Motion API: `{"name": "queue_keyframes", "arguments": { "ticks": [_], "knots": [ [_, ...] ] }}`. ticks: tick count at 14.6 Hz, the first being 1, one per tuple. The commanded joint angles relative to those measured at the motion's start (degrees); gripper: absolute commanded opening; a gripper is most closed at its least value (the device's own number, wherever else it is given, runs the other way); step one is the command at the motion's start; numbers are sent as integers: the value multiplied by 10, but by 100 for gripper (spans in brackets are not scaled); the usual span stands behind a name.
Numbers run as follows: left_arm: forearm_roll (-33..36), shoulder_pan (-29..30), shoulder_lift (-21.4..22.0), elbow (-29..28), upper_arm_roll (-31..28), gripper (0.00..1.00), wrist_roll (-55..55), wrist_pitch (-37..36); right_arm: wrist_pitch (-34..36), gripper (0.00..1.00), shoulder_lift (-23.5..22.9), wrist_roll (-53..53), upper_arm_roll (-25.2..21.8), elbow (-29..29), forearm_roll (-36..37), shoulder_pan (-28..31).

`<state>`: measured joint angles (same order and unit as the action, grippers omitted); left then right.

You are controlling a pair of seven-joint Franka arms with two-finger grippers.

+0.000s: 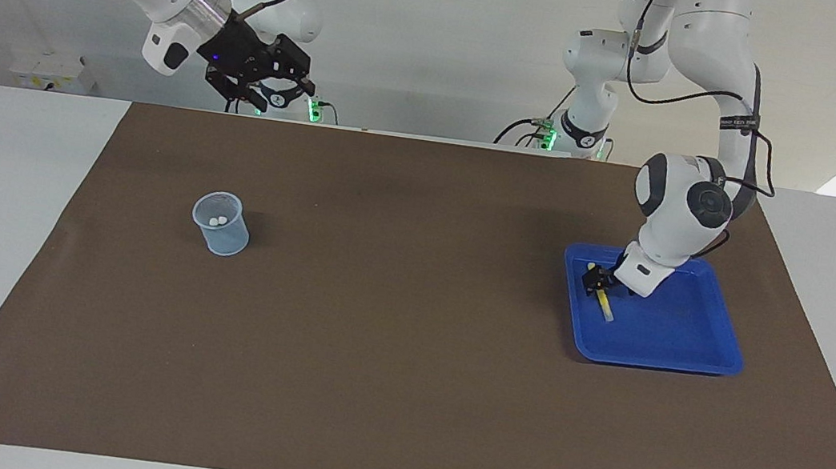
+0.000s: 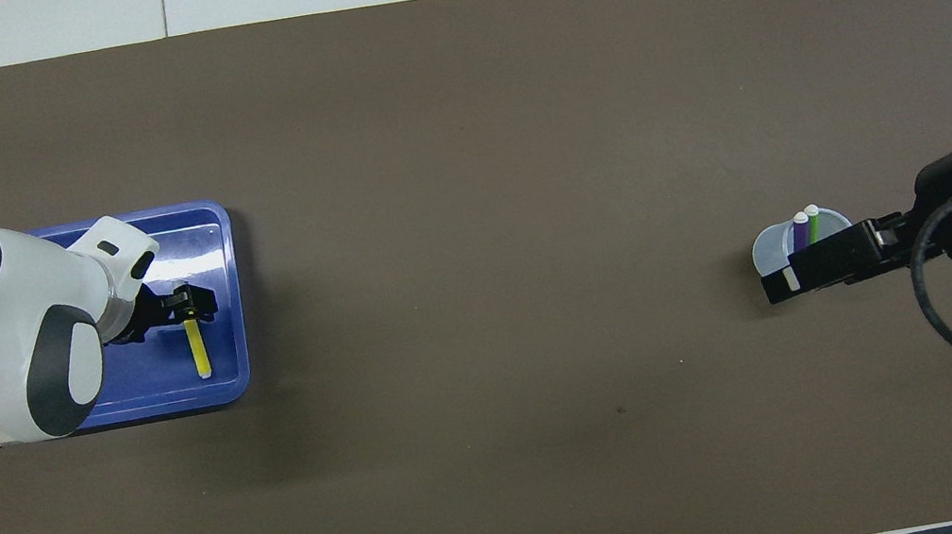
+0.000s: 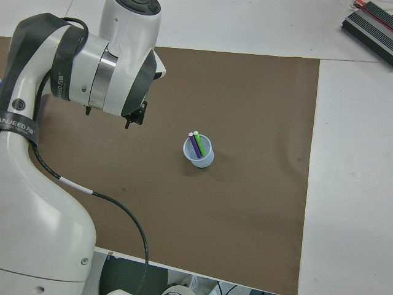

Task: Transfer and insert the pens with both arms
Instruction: 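Grasp the yellow pen with the left gripper while the right gripper withdraws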

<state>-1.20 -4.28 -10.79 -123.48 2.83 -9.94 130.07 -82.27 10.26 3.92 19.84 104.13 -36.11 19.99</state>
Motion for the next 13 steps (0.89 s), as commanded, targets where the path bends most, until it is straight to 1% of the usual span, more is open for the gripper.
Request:
{"name": "queue_keyframes", "arguments": {
  "ticks": [1, 2, 4, 6, 7, 8, 9, 10, 11, 13],
  "knots": [
    [11, -6, -13, 0, -1, 100, -14, 23, -43, 100, 21, 96, 5, 33, -70, 5],
    [11, -6, -13, 1, -1, 99, -14, 23, -62, 100, 24, 134, 6, 37, -92, -4],
    [12, -6, -14, 1, -1, 88, -14, 22, -96, 100, 24, 210, 6, 41, -112, -30],
    [12, -7, -19, 1, -1, 71, -14, 22, -119, 100, 24, 245, 6, 42, -134, -47],
    [12, -7, -20, 1, -1, 60, -13, 21, -129, 100, 24, 257, 6, 43, -134, -60],
    [12, -7, -20, 1, -1, 47, -13, 19, -147, 100, 24, 266, 6, 45, -134, -71],
    [12, -6, -20, 1, -1, 26, -13, 18, -171, 100, 24, 281, 6, 49, -134, -85],
    [12, -6, -20, 1, -1, 2, -13, 16, -188, 100, 24, 302, 6, 50, -134, -95],
    [11, -6, -20, 3, -1, 0, -14, 13, -198, 100, 24, 315, 6, 50, -134, -106],
    [11, -6, -20, 9, -1, 0, -14, 7, -216, 100, 24, 329, 6, 52, -134, -119]
  ]
}}
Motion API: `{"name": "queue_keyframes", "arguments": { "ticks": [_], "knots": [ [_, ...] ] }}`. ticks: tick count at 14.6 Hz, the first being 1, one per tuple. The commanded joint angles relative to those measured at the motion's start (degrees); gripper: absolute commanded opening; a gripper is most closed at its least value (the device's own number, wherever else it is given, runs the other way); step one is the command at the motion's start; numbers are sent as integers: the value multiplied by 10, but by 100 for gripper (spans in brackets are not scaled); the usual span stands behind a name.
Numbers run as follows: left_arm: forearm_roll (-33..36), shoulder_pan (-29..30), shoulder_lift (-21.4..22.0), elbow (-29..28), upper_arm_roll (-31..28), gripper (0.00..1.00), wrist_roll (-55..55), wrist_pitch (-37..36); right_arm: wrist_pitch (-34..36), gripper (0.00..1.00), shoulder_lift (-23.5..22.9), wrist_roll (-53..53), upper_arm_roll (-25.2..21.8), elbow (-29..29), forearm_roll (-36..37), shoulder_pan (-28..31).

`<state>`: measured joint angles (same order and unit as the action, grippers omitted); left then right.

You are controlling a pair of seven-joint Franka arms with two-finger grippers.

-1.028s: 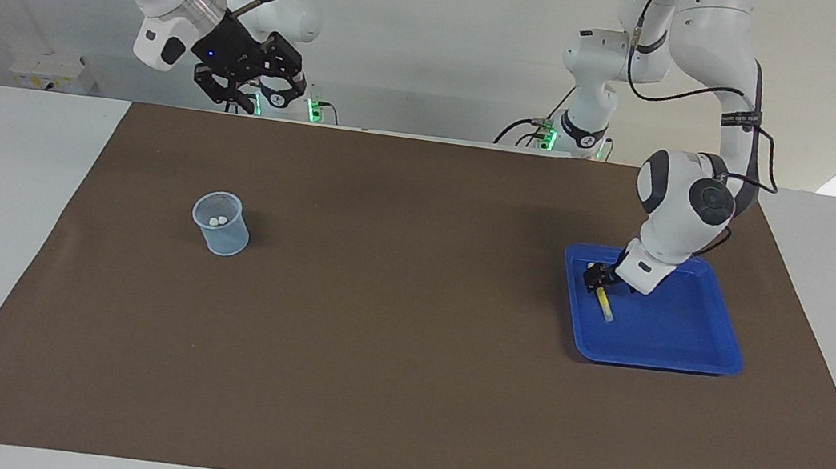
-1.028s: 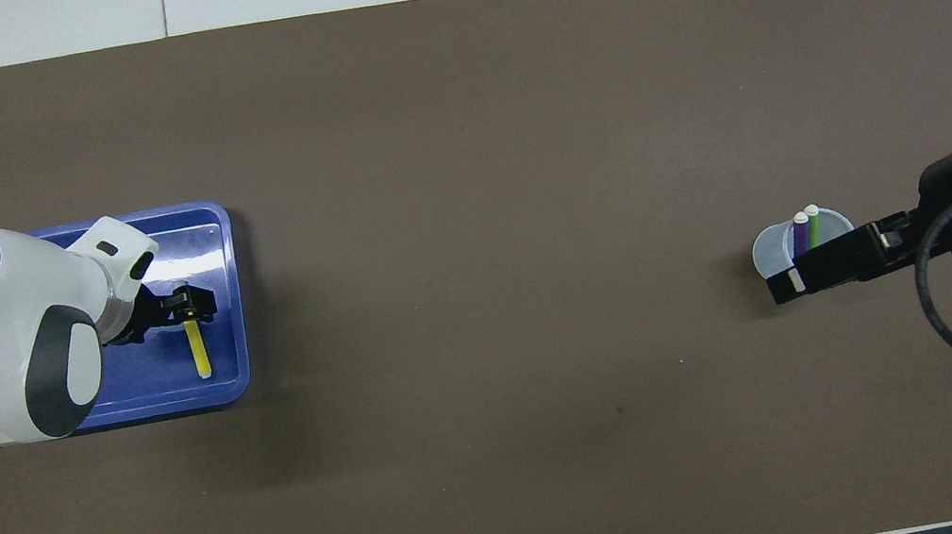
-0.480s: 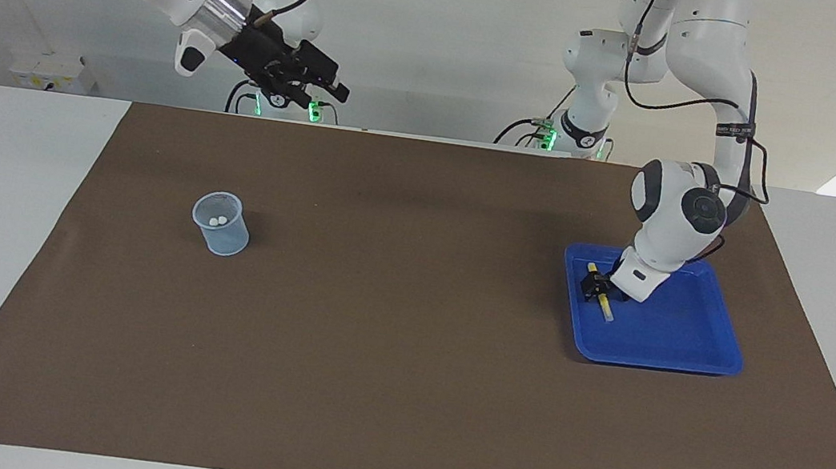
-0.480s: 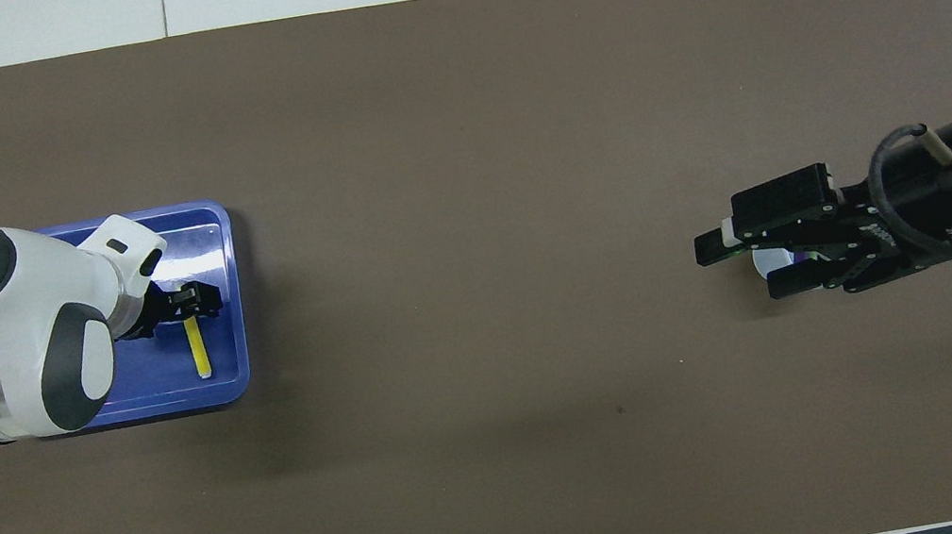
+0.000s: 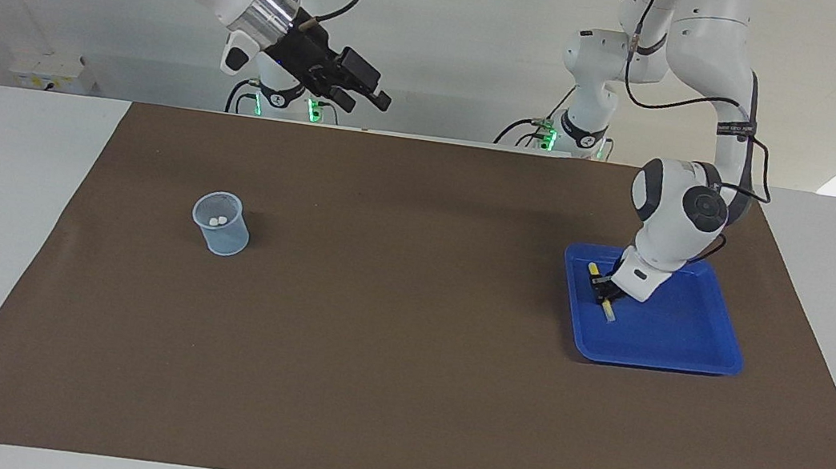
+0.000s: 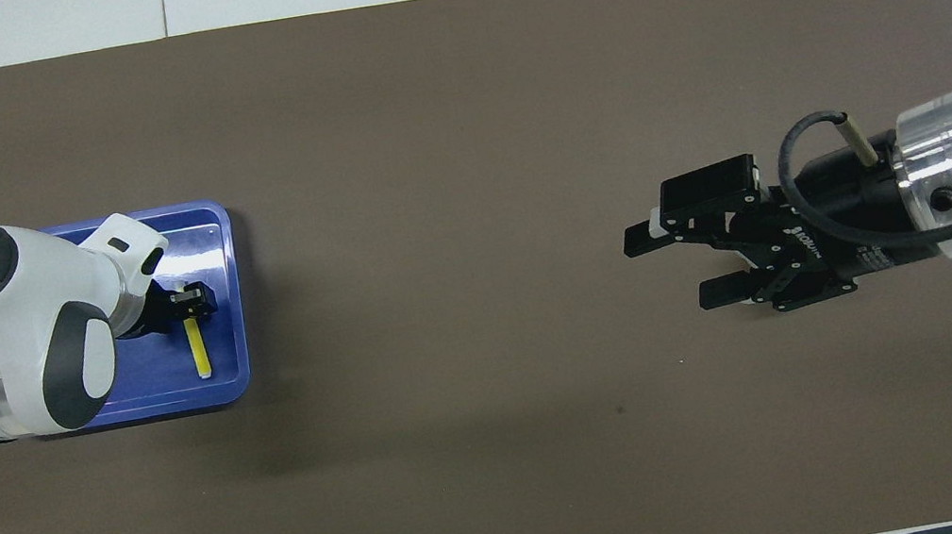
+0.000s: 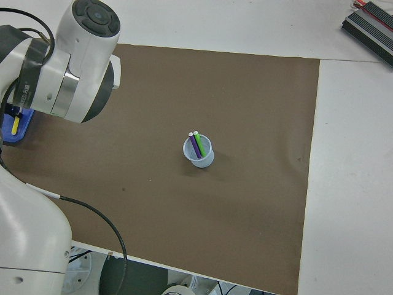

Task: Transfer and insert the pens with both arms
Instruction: 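Grasp the yellow pen with the left gripper while the right gripper withdraws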

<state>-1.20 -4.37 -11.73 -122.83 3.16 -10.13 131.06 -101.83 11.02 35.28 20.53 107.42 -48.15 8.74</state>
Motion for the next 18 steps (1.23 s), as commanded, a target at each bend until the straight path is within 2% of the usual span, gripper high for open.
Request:
{"name": "queue_keyframes", "arguments": {
  "ticks": [1, 4, 6, 10, 14, 18],
  "knots": [
    [11, -5, -12, 9, -4, 0, -12, -9, -28, 100, 16, 28, -1, 19, -14, -16],
    [8, -3, -13, 25, -4, 0, -12, -28, -57, 100, 16, 40, -1, 24, -14, -28],
    [6, -1, -22, 55, -3, 0, -12, -60, -58, 100, 16, 45, 0, 25, -14, -31],
    [-35, 5, -16, 123, -7, 0, -13, -178, -70, 100, 16, 51, 1, 26, -14, -43],
    [-76, 0, -13, 208, -7, 0, -76, -303, -78, 100, 16, 51, 1, 27, -14, -45],
    [-155, -13, 43, 226, -2, 0, -217, -374, -79, 100, 17, 51, 3, 27, -13, -46]
  ]
}}
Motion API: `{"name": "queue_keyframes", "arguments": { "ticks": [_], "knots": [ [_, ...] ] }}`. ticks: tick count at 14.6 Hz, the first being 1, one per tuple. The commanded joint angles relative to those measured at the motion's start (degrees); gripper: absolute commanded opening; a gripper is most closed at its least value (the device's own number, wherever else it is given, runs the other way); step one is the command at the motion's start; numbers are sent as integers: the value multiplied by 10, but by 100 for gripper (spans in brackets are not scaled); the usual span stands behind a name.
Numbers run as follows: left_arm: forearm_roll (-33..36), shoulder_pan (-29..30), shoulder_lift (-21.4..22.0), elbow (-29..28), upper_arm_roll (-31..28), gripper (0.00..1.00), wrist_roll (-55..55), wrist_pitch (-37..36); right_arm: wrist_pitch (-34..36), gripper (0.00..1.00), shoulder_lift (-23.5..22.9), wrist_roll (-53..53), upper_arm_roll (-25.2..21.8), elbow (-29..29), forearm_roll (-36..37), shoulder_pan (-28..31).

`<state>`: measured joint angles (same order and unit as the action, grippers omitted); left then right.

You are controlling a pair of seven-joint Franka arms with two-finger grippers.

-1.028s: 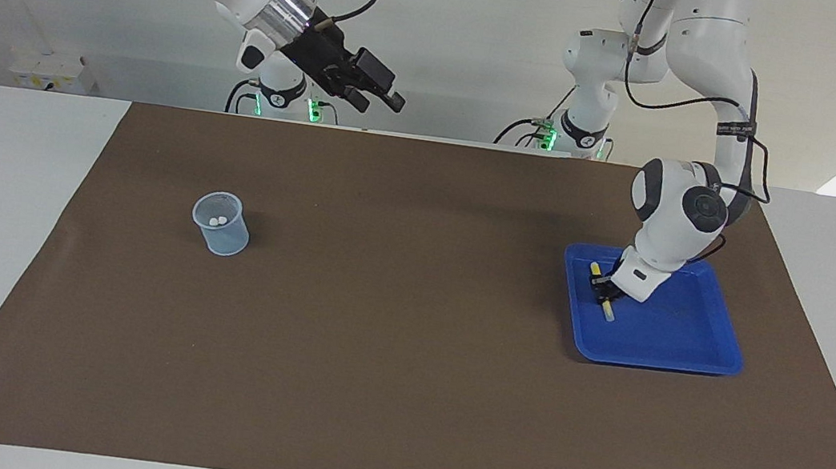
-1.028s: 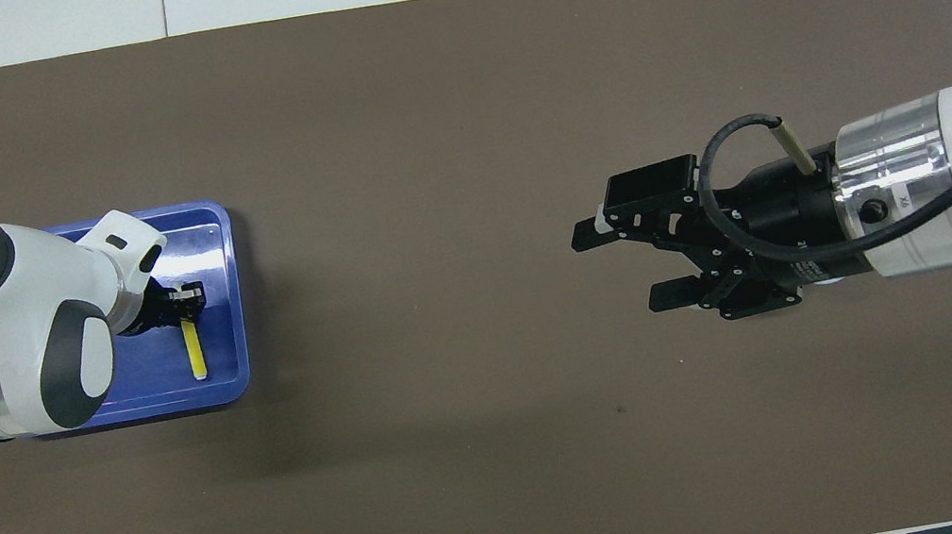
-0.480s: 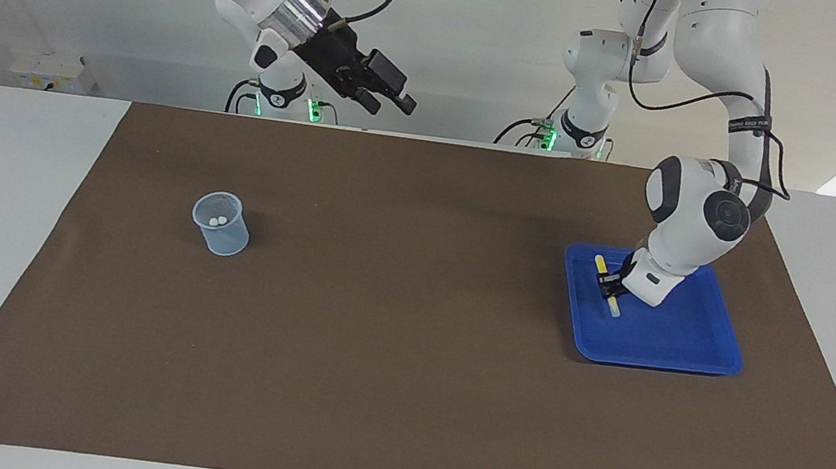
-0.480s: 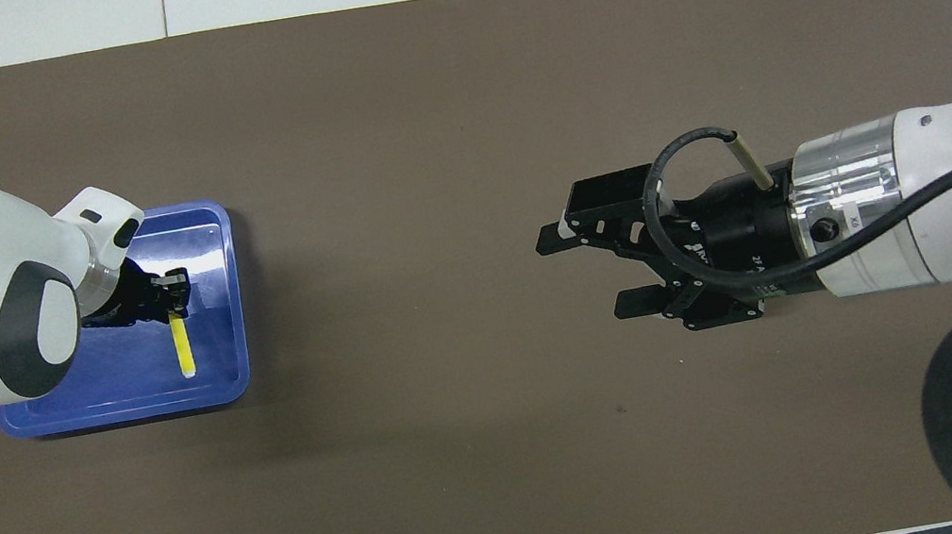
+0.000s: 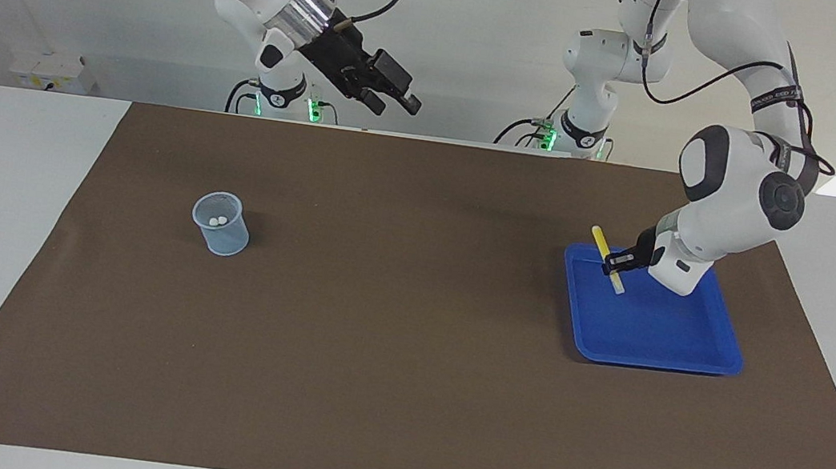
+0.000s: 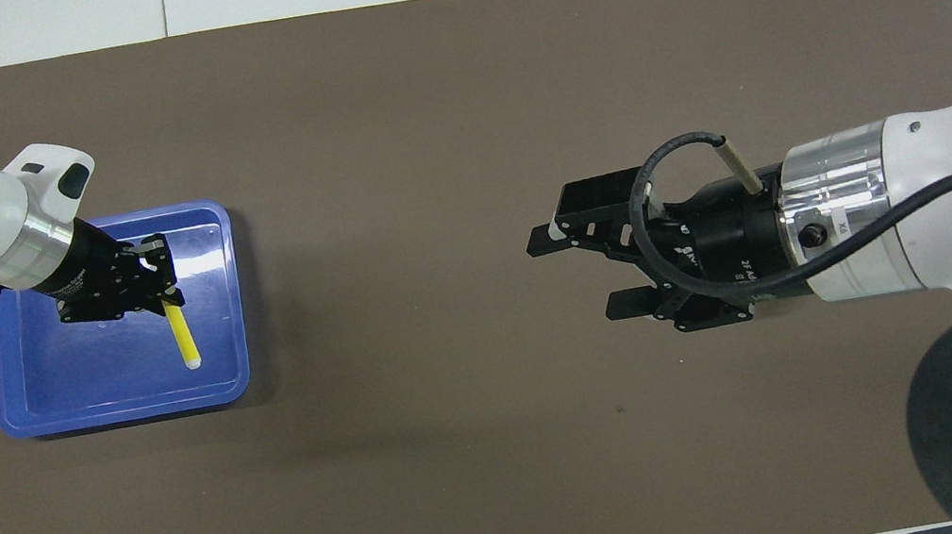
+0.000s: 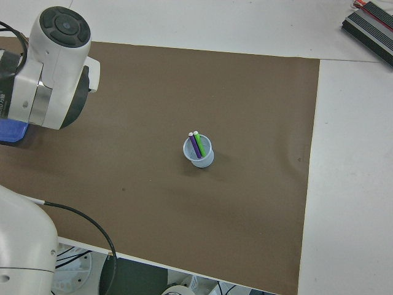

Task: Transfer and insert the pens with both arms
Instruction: 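Lift the yellow pen with the left gripper toward the right gripper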

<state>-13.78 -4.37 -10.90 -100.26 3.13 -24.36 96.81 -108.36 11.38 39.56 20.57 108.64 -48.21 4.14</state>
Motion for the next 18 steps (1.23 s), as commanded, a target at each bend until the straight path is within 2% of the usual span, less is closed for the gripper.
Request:
{"name": "queue_keyframes", "arguments": {
  "ticks": [1, 6, 8, 10, 13, 15, 18],
  "knots": [
    [-41, -29, 51, 0, -1, 0, -119, -32, -13, 100, 14, 9, 3, 16, -13, -4],
    [-160, -67, 118, 0, -1, 0, -394, -23, -18, 100, 21, 4, 3, 29, -12, -21],
    [-193, -90, 127, -1, -1, 0, -478, -22, -51, 100, 28, 3, 3, 44, -12, -32],
    [-224, -119, 137, -7, 6, 0, -611, -11, -106, 100, 31, 16, 3, 60, -13, -57],
    [-265, -164, 155, -49, 7, 0, -691, 56, -114, 100, 30, 61, 3, 58, -12, -60],
    [-301, -186, 170, -82, 7, 0, -699, 88, -127, 100, 31, 61, 3, 61, -12, -83],
    [-341, -195, 185, -112, 7, 0, -755, 118, -128, 100, 37, 55, 3, 70, -12, -86]
  ]
}}
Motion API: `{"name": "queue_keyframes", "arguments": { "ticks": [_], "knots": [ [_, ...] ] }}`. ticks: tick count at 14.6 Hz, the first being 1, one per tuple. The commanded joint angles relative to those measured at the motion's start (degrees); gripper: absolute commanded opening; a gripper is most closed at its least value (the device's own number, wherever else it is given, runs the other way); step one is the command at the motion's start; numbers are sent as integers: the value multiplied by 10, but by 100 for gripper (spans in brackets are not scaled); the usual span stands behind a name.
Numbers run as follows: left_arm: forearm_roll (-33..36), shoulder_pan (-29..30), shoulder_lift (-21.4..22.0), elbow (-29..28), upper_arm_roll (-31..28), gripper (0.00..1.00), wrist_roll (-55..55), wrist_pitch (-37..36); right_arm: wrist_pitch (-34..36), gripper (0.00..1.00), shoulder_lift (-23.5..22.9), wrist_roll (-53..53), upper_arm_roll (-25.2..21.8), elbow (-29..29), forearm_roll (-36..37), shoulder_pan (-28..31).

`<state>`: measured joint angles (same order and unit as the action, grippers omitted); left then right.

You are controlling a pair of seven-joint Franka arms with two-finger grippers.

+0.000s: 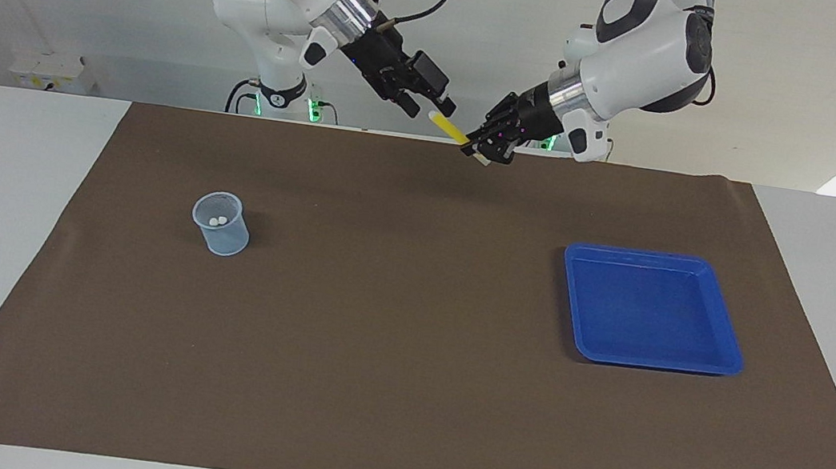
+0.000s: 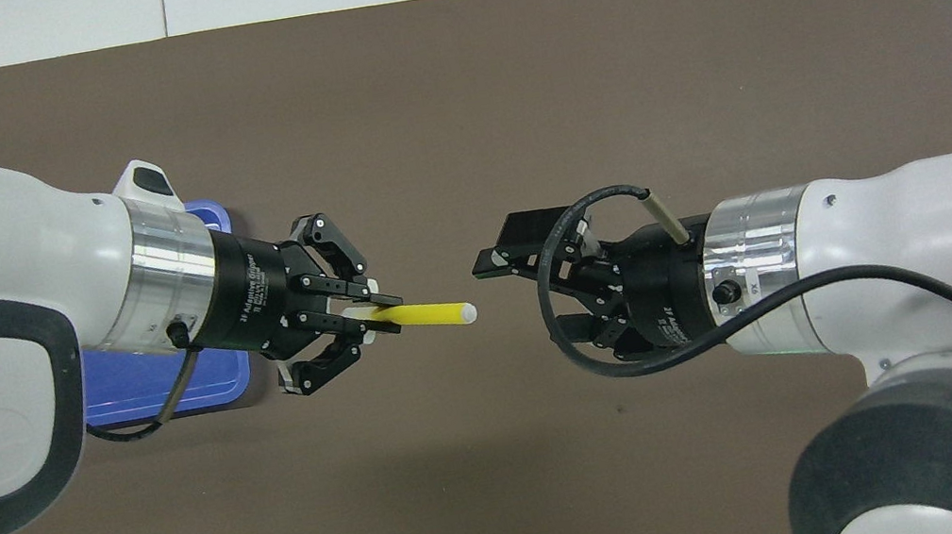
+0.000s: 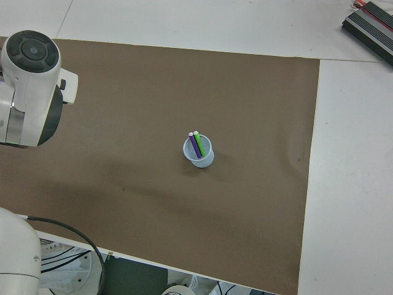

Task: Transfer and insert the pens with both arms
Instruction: 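Lift the yellow pen with the left gripper toward the right gripper, then close the right gripper on the yellow pen, open the left gripper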

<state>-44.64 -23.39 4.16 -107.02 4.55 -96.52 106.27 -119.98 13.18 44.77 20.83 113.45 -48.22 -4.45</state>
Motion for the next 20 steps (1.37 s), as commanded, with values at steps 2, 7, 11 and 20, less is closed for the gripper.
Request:
{"name": "queue_keyframes", "arguments": {
  "ticks": [2, 7, 11, 20],
  "knots": [
    [-53, -1, 37, -49, -8, 0, -38, 23, -7, 99, 18, 1, 0, 22, -12, 0],
    [-68, -5, 42, -57, -7, 0, -37, 24, -5, 62, 18, -22, 0, 22, -11, 1],
    [-69, -5, 42, -57, -7, 0, -37, 24, -5, 37, 18, -42, 0, 22, -11, 6],
    [-76, -8, 41, -56, -8, 65, -39, 30, 36, 0, 16, -44, -4, 16, -6, 8]
  ]
}}
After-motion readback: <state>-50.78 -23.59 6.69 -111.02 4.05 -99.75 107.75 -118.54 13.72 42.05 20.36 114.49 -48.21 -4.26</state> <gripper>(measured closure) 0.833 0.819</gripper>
